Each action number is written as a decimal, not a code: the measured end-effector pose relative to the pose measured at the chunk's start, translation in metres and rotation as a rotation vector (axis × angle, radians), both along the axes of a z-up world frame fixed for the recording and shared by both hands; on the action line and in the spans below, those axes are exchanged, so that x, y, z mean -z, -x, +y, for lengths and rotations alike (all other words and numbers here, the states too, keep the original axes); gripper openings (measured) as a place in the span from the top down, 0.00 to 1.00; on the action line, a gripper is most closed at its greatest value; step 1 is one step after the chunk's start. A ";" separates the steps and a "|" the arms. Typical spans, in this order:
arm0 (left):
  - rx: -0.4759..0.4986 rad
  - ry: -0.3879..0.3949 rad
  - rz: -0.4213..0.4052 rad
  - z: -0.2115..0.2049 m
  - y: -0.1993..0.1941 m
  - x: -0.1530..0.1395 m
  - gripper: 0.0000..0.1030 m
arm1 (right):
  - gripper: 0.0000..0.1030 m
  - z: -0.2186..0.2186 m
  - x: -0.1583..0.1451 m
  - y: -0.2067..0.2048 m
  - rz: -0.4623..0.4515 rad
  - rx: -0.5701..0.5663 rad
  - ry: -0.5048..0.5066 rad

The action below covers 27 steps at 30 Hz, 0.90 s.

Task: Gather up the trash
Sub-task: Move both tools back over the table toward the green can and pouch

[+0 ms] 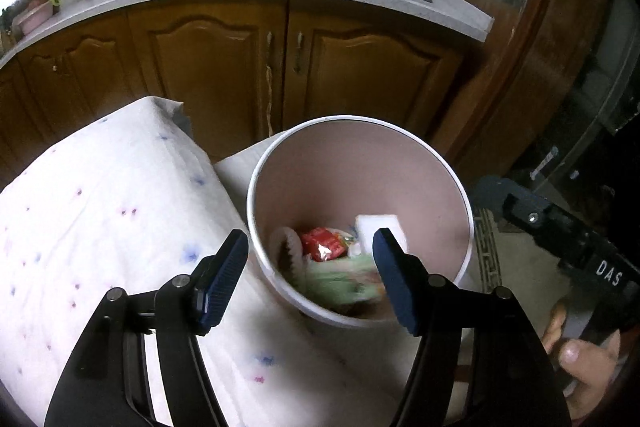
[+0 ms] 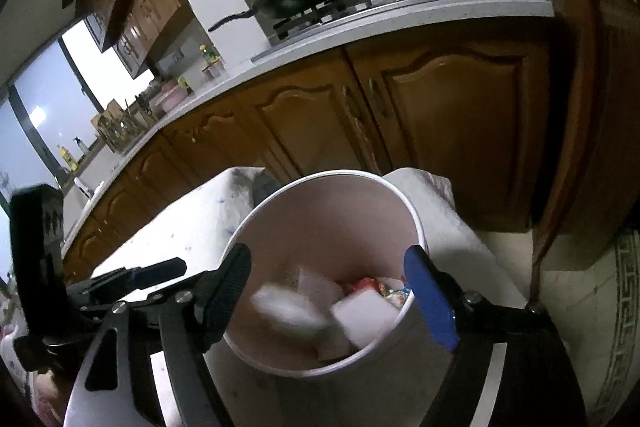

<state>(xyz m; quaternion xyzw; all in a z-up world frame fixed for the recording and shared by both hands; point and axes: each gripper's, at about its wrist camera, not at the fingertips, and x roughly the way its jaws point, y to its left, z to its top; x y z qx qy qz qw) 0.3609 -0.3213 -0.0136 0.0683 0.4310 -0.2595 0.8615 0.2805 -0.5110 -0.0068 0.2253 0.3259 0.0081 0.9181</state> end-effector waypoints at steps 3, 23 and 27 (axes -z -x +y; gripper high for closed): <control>-0.009 0.017 0.000 0.006 0.004 -0.004 0.36 | 0.21 -0.004 -0.003 0.008 -0.009 0.014 -0.008; -0.140 0.118 -0.035 0.110 0.064 -0.023 0.35 | 0.19 0.054 -0.024 0.065 -0.079 -0.049 -0.039; -0.170 0.137 -0.039 0.139 0.084 -0.023 0.35 | 0.19 0.074 -0.024 0.074 -0.086 -0.084 -0.053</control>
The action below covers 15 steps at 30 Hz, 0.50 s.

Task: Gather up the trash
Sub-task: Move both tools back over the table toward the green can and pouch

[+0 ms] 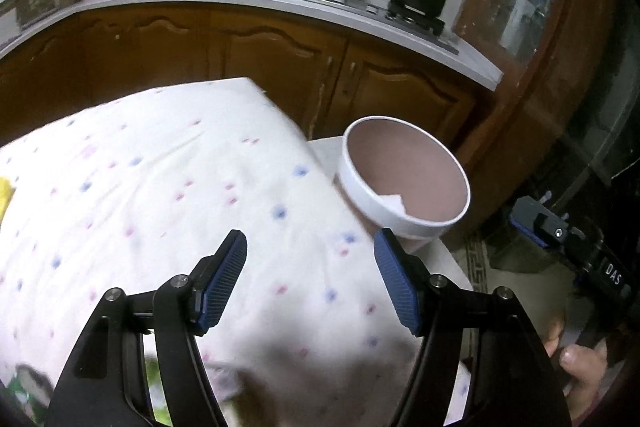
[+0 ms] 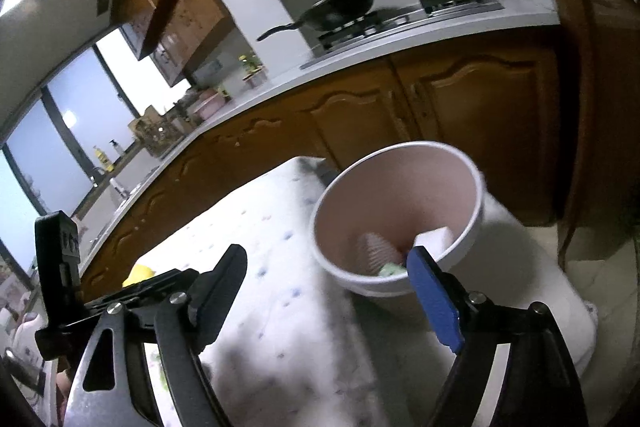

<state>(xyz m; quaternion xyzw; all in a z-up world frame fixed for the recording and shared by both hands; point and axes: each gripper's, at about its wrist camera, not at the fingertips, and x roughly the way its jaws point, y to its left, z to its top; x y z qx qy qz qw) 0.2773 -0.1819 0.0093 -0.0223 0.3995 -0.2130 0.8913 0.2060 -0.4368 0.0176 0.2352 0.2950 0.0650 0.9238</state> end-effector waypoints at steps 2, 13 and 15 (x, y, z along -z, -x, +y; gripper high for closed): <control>-0.017 0.002 -0.001 0.016 0.009 0.001 0.35 | 0.18 0.012 0.001 0.004 0.003 -0.027 -0.003; -0.138 0.031 -0.006 0.103 0.054 0.004 0.32 | 0.18 0.082 0.014 0.013 0.024 -0.200 0.014; -0.153 0.021 -0.008 0.114 0.063 0.007 0.31 | 0.18 0.097 0.019 0.014 0.032 -0.231 0.011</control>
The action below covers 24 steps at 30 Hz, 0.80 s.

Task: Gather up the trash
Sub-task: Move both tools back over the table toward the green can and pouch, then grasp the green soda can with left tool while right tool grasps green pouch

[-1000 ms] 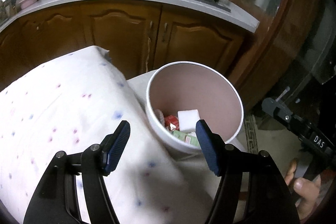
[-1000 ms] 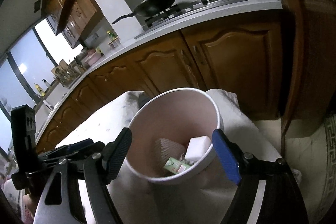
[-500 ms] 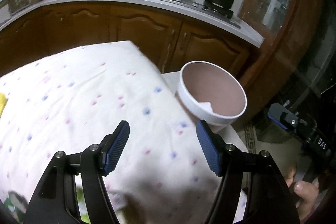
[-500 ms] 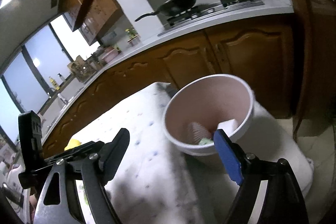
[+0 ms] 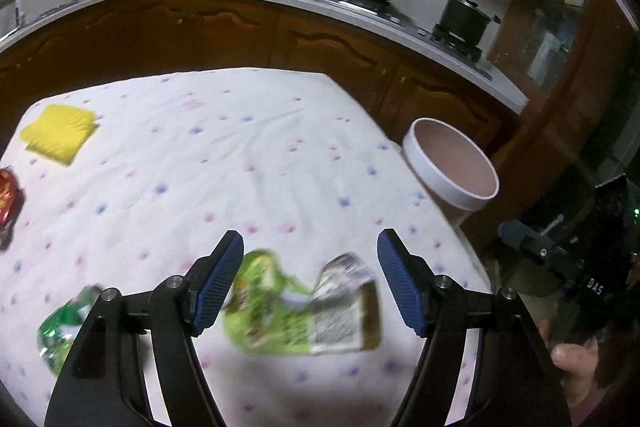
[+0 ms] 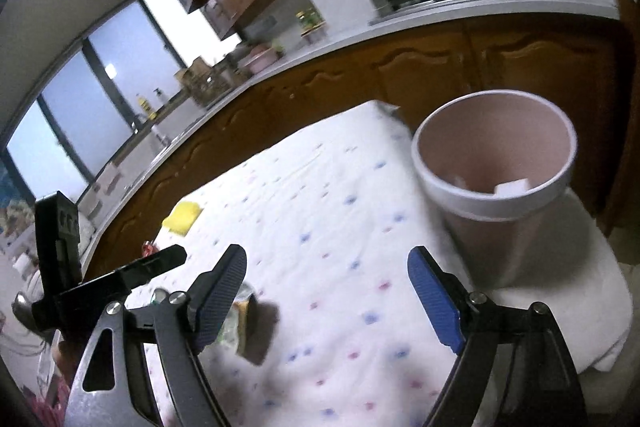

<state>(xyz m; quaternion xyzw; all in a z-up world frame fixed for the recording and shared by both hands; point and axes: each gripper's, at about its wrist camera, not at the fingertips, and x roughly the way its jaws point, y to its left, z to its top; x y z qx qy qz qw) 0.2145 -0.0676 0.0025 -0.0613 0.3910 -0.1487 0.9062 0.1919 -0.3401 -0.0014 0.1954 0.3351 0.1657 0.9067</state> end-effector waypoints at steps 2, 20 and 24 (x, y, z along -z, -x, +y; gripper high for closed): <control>-0.014 -0.007 0.002 0.011 0.007 0.003 0.30 | 0.18 0.012 0.004 0.002 0.008 -0.031 0.001; -0.150 -0.060 -0.010 0.103 0.061 0.015 0.27 | 0.18 0.086 0.026 0.007 0.059 -0.183 0.045; -0.167 -0.071 0.003 0.124 0.066 0.021 0.25 | 0.18 0.101 0.021 0.009 0.030 -0.218 0.115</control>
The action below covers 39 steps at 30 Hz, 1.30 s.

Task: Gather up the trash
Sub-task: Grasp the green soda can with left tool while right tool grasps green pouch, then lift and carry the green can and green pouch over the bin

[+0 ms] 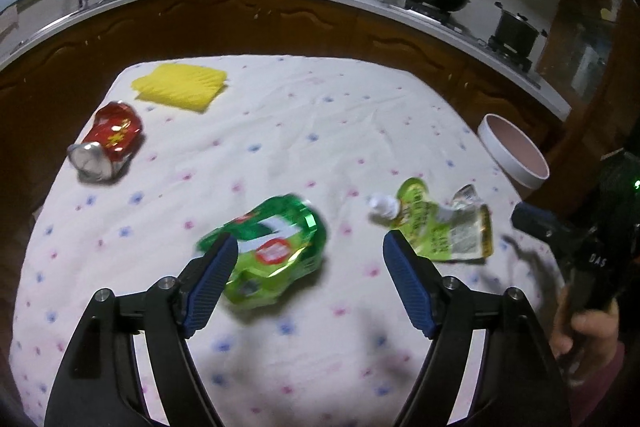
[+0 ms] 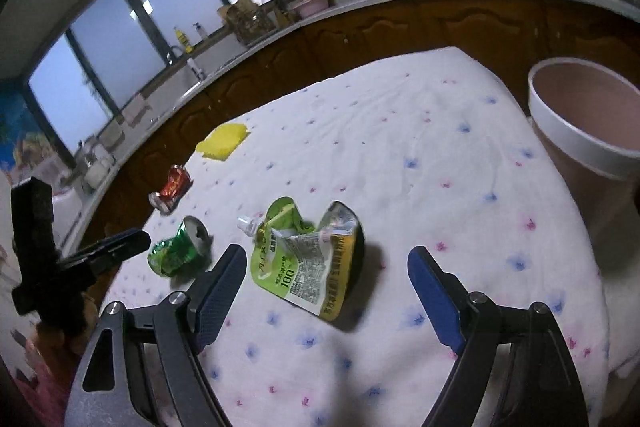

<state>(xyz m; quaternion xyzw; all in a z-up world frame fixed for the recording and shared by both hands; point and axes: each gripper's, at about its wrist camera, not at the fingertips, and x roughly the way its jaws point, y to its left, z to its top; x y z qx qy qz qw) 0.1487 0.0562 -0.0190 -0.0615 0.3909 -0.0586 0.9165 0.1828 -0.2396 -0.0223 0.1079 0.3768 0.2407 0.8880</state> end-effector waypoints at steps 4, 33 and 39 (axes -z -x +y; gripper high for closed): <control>0.012 -0.014 0.010 0.013 0.002 0.004 0.25 | 0.18 0.024 -0.015 0.000 -0.091 -0.099 0.115; 0.255 -0.253 0.071 0.004 -0.045 0.034 0.68 | 0.84 0.085 0.026 -0.048 -0.021 -0.385 0.432; 0.219 -0.179 0.065 0.015 -0.048 0.028 0.73 | 0.91 0.065 0.019 -0.055 0.014 -0.294 0.303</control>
